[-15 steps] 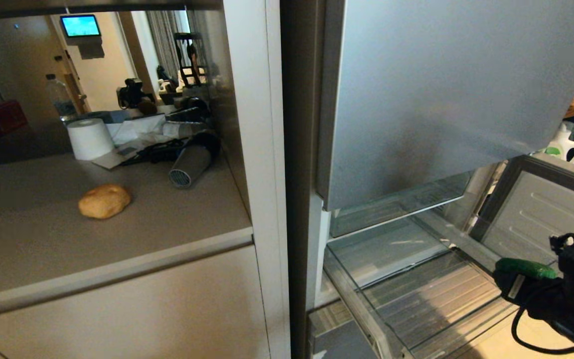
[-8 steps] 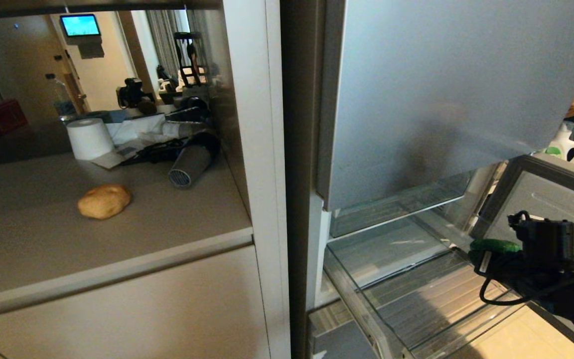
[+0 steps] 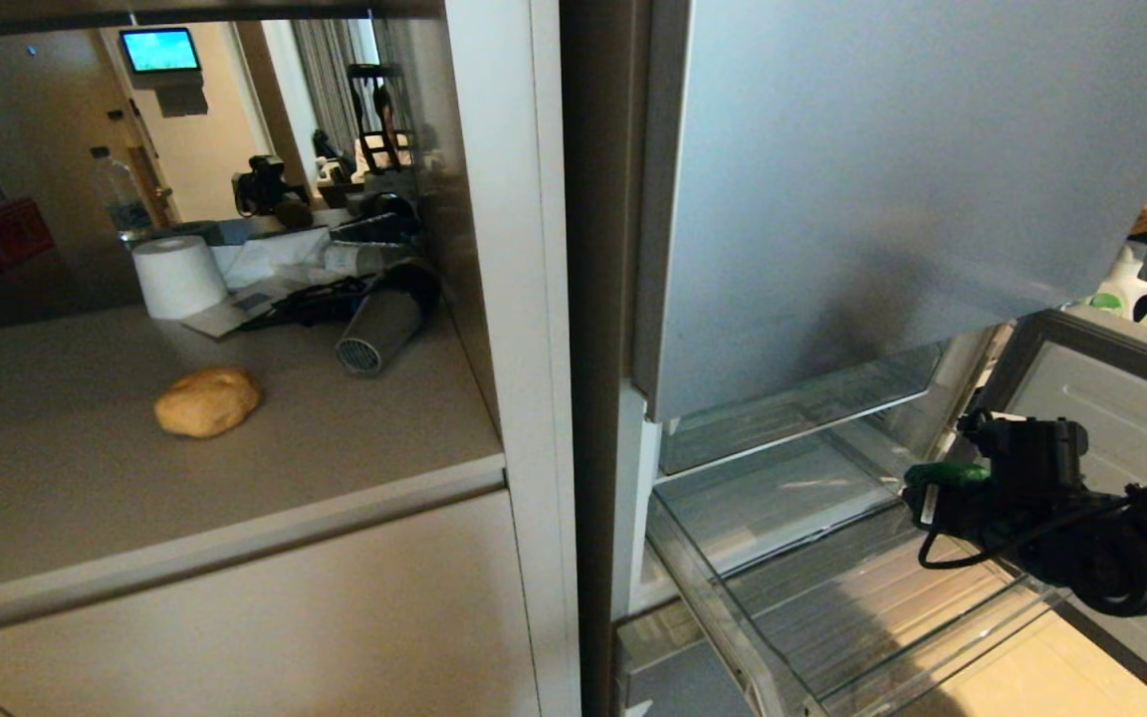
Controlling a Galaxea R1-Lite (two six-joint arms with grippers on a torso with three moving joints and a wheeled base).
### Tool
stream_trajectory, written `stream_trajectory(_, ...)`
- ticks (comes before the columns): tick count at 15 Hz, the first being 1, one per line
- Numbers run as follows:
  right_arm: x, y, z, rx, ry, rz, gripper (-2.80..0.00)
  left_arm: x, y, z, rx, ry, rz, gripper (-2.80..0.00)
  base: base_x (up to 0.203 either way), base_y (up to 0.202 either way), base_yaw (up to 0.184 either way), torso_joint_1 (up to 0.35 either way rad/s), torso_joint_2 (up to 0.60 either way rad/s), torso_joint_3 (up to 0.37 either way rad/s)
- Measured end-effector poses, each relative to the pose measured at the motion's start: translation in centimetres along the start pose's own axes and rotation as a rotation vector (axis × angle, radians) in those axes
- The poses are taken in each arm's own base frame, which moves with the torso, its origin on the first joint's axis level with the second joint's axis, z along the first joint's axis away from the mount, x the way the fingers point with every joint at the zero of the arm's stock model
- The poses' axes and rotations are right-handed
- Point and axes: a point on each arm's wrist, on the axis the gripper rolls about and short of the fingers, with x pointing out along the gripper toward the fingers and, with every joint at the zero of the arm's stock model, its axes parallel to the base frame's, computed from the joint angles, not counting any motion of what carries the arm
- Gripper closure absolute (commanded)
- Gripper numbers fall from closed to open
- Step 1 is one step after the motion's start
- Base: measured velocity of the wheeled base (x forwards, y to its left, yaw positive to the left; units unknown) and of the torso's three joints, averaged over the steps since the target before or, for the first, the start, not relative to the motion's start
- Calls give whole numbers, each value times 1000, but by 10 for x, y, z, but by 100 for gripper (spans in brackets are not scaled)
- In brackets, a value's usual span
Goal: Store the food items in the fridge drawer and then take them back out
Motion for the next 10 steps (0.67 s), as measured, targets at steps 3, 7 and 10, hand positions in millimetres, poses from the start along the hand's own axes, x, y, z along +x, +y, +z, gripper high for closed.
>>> stream_trajectory(3, 11, 3, -1, -5, 14, -2, -280, 0, 0, 0, 0, 0, 0, 0, 0, 0, 0, 0, 0, 0)
stream_trajectory(7, 17, 6, -1, -6, 13, 5, -280, 0, 0, 0, 0, 0, 0, 0, 0, 0, 0, 0, 0, 0)
stream_trajectory(10, 10, 7, 4, -3, -4, 18, -280, 0, 0, 0, 0, 0, 0, 0, 0, 0, 0, 0, 0, 0)
